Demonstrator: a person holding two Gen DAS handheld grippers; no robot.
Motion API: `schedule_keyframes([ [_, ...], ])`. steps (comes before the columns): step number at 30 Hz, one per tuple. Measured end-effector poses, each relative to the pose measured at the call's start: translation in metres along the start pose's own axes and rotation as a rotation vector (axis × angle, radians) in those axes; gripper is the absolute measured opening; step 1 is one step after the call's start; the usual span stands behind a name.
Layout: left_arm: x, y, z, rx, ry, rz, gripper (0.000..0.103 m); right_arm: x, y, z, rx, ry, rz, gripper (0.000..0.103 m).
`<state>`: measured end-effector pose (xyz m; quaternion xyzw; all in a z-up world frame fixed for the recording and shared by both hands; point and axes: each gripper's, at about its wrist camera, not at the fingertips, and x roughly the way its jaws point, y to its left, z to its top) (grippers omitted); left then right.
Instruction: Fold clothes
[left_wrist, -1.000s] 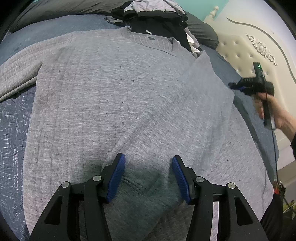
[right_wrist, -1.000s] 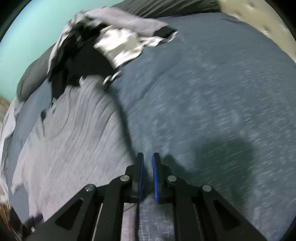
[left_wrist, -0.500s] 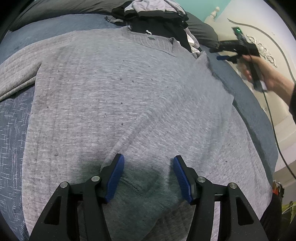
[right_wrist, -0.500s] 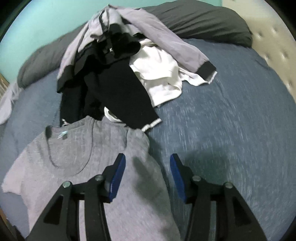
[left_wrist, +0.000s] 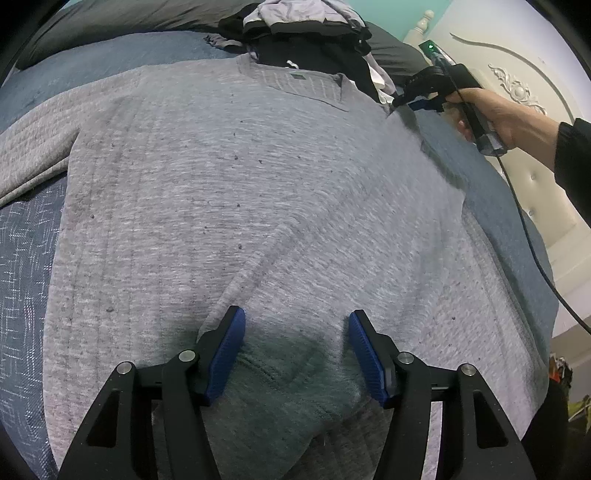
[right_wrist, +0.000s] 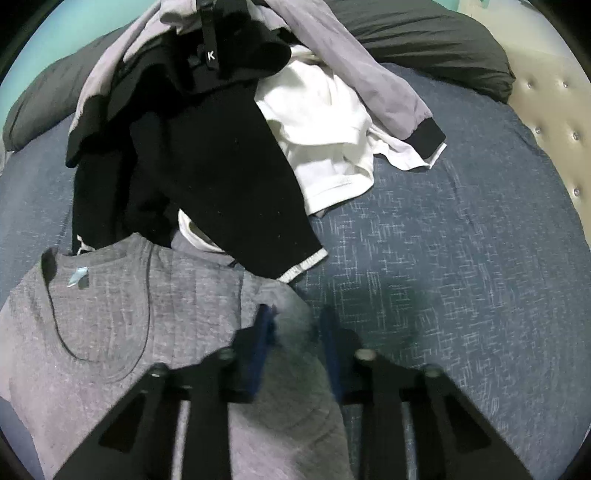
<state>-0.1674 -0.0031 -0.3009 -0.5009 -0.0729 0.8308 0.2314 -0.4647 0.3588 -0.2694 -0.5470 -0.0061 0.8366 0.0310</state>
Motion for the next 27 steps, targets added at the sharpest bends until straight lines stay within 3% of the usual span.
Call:
schedule_keyframes([
  [4,0.003,0.001,0.001,0.004,0.000,0.003,0.062,0.005,-0.006,0.000,0.028,-0.015,-0.035,0.010],
  [18,0.001,-0.002,0.001,0.029,0.002,0.014,0.062,0.045,-0.021,0.015,0.116,-0.024,-0.076,0.008],
  [23,0.004,-0.005,0.004,0.031,0.006,0.015,0.062,0.047,-0.032,0.016,0.189,-0.031,0.017,0.009],
  [27,0.004,-0.005,0.003,0.026,0.005,0.011,0.062,0.017,-0.050,0.017,0.228,-0.137,0.091,0.014],
])
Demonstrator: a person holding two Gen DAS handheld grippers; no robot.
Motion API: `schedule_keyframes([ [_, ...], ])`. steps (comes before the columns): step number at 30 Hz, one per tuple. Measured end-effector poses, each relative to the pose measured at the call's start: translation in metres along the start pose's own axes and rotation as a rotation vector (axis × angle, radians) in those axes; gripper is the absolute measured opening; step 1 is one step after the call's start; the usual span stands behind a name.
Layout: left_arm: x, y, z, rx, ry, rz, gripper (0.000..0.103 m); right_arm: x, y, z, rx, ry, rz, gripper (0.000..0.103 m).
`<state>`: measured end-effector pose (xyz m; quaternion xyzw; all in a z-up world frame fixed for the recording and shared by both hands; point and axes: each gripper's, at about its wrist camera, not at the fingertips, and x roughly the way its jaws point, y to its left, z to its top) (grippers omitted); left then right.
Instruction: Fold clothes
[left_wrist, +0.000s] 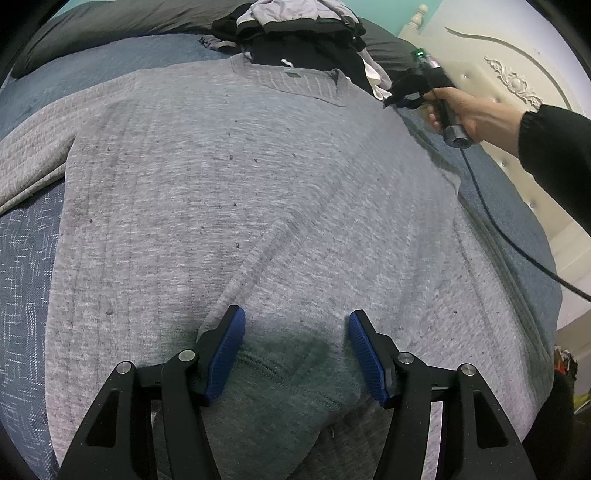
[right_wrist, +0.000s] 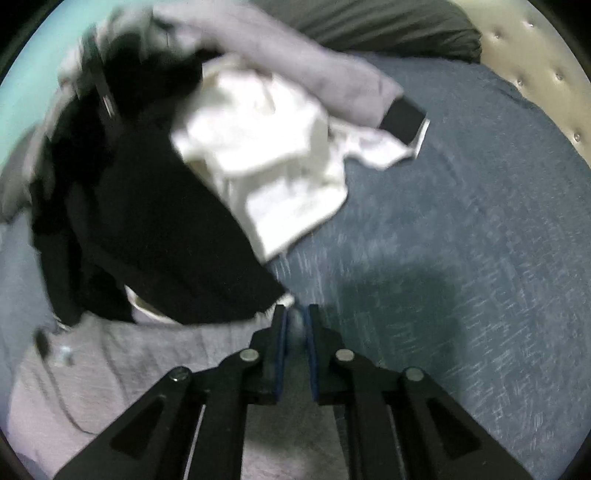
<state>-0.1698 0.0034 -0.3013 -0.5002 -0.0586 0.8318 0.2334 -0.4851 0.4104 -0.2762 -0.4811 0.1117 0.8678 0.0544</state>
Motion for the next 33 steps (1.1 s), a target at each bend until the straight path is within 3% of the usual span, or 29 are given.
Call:
schedule_keyframes([
  [2,0.000,0.001,0.001,-0.006,-0.001,-0.004,0.062,-0.019,-0.010,0.006,0.032,-0.038,0.029,0.023],
  [6,0.000,0.001,0.002,-0.014,0.000,-0.007,0.062,-0.037,-0.009,0.005,-0.026,-0.034,0.074,0.023],
  [11,0.000,0.001,0.001,-0.014,-0.002,-0.005,0.062,-0.047,-0.004,-0.027,-0.091,-0.022,0.123,0.022],
  [13,-0.002,0.002,-0.001,-0.014,-0.002,-0.004,0.063,-0.046,0.006,-0.042,-0.140,-0.003,0.112,0.009],
  [14,-0.002,0.002,-0.001,-0.013,-0.002,-0.002,0.062,-0.040,0.011,-0.045,-0.162,0.014,0.109,0.007],
  [25,-0.006,0.003,-0.001,-0.007,0.005,0.002,0.063,0.017,0.031,-0.031,-0.203,0.069,-0.040,0.005],
  [33,-0.010,0.002,-0.001,-0.009,0.005,0.002,0.063,-0.031,0.010,-0.024,-0.164,-0.015,-0.022,0.005],
])
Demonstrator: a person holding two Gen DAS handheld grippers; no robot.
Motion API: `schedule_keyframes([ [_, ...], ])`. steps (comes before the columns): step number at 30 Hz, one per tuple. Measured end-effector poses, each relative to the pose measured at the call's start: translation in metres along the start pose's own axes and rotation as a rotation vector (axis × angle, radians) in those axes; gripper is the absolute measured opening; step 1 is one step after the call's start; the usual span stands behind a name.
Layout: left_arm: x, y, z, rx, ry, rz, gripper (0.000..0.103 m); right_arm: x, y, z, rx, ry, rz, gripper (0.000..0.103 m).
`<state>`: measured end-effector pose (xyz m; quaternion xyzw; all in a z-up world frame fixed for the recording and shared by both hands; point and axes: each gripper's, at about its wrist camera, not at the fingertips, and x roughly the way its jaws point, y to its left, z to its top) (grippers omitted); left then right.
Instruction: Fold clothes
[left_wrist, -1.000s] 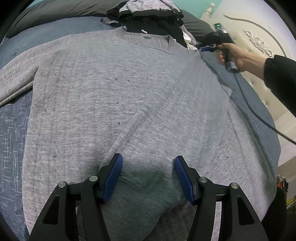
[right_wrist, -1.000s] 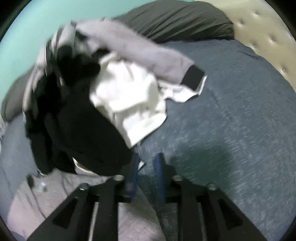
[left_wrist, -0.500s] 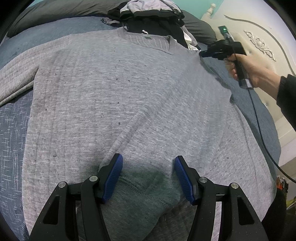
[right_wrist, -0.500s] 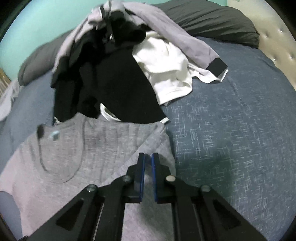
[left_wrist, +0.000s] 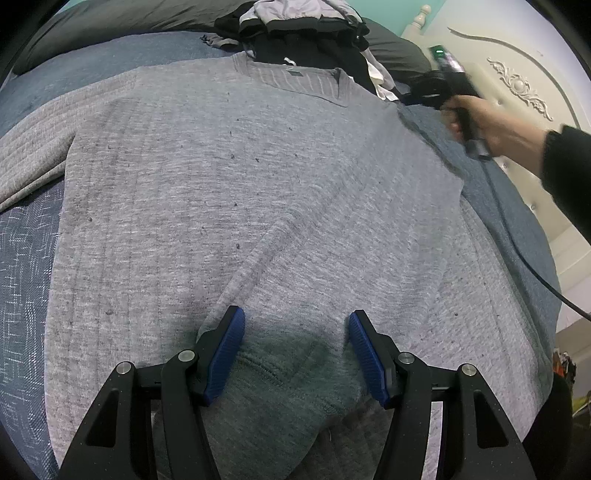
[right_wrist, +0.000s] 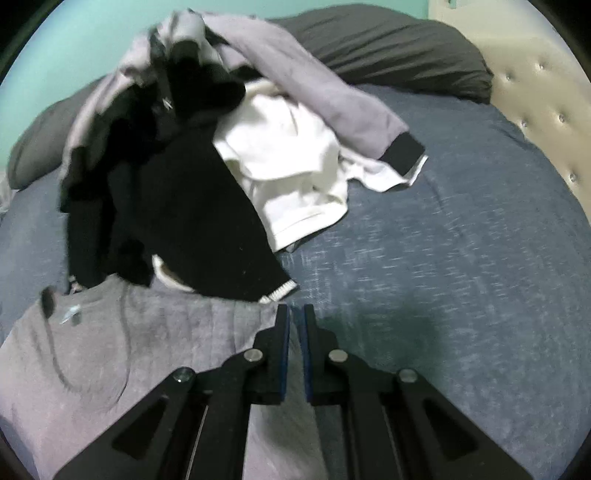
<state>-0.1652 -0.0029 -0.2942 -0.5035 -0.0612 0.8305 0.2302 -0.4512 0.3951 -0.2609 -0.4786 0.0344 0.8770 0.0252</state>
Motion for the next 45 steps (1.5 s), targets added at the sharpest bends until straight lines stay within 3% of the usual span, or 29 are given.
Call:
schedule_keyframes([
  [8,0.001,0.000,0.001,-0.006,0.000,0.008,0.064,-0.058,-0.004,-0.072,-0.084,0.072,0.105,0.005],
  [19,0.001,-0.001,0.002,-0.007,0.002,0.013,0.066,-0.044,-0.028,-0.150,-0.006,0.173,0.132,0.005],
  [23,0.002,0.000,0.004,-0.004,0.004,0.012,0.066,-0.044,-0.034,-0.153,-0.035,0.158,0.103,0.003],
  [26,0.001,0.001,0.003,-0.007,0.006,0.010,0.066,-0.055,-0.045,-0.151,0.033,0.123,0.098,0.004],
  [31,0.001,-0.001,0.003,0.003,0.007,0.019,0.067,-0.067,-0.035,-0.166,0.030,0.104,0.189,0.004],
  [34,0.003,-0.003,0.004,0.010,0.008,0.025,0.067,-0.059,-0.035,-0.180,0.075,0.125,0.187,0.004],
  [37,0.003,-0.003,0.004,0.009,0.005,0.026,0.067,-0.068,-0.048,-0.191,0.192,0.080,0.217,0.004],
  [41,0.008,-0.009,0.007,0.024,0.001,0.045,0.068,-0.095,-0.038,-0.205,0.212,-0.008,0.274,0.004],
  [45,0.007,-0.010,0.007,0.016,-0.001,0.049,0.071,-0.112,-0.014,-0.219,0.199,-0.037,0.349,0.004],
])
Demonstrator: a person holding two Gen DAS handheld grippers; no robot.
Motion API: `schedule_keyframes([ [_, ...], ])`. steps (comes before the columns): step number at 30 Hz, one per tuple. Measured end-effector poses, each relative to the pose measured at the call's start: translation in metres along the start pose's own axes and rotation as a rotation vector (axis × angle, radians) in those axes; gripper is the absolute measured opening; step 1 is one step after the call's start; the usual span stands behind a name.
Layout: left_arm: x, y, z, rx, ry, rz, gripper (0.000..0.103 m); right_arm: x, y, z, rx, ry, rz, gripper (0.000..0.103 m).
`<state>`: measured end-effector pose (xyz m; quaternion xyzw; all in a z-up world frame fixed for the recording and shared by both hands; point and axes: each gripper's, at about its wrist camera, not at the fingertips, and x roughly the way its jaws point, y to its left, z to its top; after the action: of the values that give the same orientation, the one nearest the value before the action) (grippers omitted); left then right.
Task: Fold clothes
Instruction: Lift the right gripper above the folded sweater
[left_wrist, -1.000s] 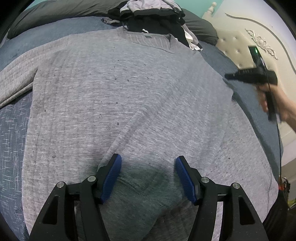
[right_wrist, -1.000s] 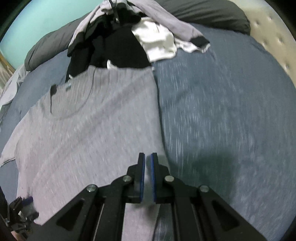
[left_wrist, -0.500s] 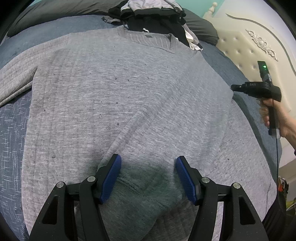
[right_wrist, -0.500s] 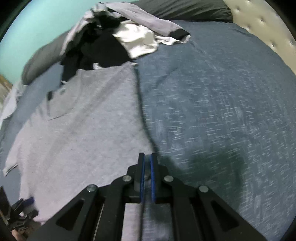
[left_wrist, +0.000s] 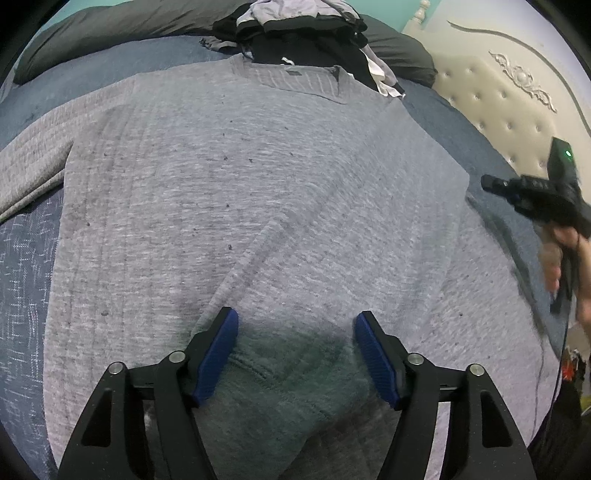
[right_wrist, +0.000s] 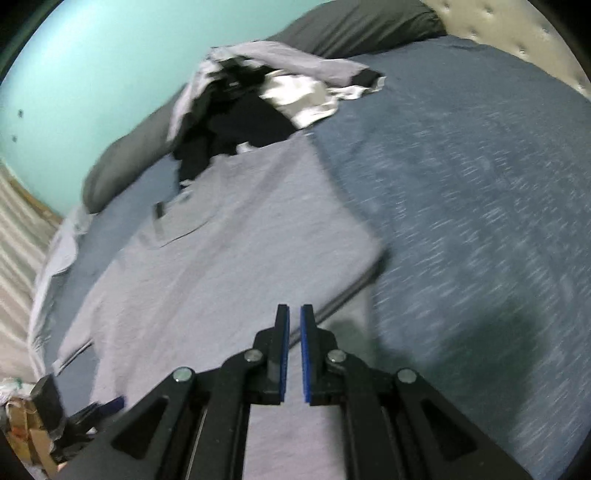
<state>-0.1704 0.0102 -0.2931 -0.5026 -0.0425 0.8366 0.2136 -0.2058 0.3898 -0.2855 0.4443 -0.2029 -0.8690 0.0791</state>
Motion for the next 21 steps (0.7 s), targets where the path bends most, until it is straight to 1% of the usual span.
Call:
schedule_keyframes([
  [2,0.000,0.000,0.000,0.001,-0.001,0.002,0.071,-0.001,0.014,-0.008,-0.023,-0.011,0.021,0.004],
  [4,0.001,-0.003,0.000,0.009,-0.006,0.011,0.071,-0.004,0.025,-0.017,-0.017,-0.025,0.051,0.004],
  [5,0.001,-0.004,0.000,0.014,-0.010,0.019,0.071,-0.005,0.029,-0.020,-0.010,-0.032,0.062,0.007],
  [8,-0.003,-0.012,0.000,0.044,-0.017,0.063,0.071,-0.004,0.041,-0.032,0.011,-0.031,0.092,0.007],
  [10,-0.009,-0.012,0.001,0.036,-0.019,0.064,0.071,-0.007,0.049,-0.041,-0.003,-0.031,0.108,0.007],
  [13,-0.022,-0.002,0.003,0.003,-0.021,0.061,0.071,-0.010,0.055,-0.050,-0.031,-0.026,0.111,0.007],
  [18,-0.049,0.027,0.007,-0.080,-0.021,0.070,0.071,-0.012,0.053,-0.052,-0.001,-0.030,0.156,0.007],
  [21,-0.069,0.050,0.010,-0.115,-0.030,0.133,0.071,-0.009,0.058,-0.053,-0.030,-0.011,0.149,0.007],
])
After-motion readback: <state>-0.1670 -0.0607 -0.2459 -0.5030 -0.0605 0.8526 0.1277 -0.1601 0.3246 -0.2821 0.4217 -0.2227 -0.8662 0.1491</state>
